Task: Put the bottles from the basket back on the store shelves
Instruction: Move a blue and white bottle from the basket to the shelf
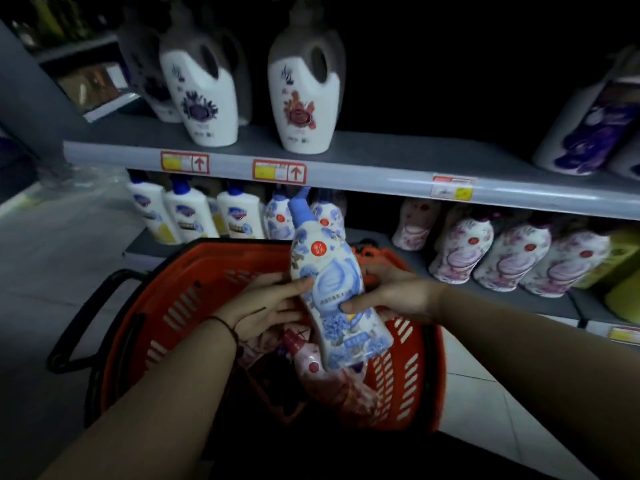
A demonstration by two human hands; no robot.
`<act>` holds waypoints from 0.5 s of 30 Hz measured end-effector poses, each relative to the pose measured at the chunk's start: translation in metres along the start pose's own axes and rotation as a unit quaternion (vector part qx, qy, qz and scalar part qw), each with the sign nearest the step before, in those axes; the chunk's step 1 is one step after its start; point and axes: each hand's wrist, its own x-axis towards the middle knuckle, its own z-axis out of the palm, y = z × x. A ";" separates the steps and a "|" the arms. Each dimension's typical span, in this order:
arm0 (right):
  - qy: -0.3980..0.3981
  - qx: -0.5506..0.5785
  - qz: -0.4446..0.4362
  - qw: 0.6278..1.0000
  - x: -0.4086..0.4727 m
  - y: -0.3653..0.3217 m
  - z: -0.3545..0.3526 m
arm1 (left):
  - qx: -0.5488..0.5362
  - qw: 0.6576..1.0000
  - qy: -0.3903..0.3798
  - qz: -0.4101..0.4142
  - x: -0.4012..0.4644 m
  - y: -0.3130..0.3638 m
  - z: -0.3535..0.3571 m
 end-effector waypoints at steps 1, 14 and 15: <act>0.007 0.010 -0.003 1.000 -0.012 0.003 -0.008 | 0.004 1.000 -0.007 0.004 0.000 0.003 0.013; 0.143 0.085 0.031 0.986 -0.121 0.080 -0.112 | 0.014 0.994 -0.101 -0.043 0.029 -0.001 0.198; 0.149 0.085 0.035 0.984 -0.121 0.088 -0.117 | 0.012 0.993 -0.106 -0.055 0.035 -0.006 0.210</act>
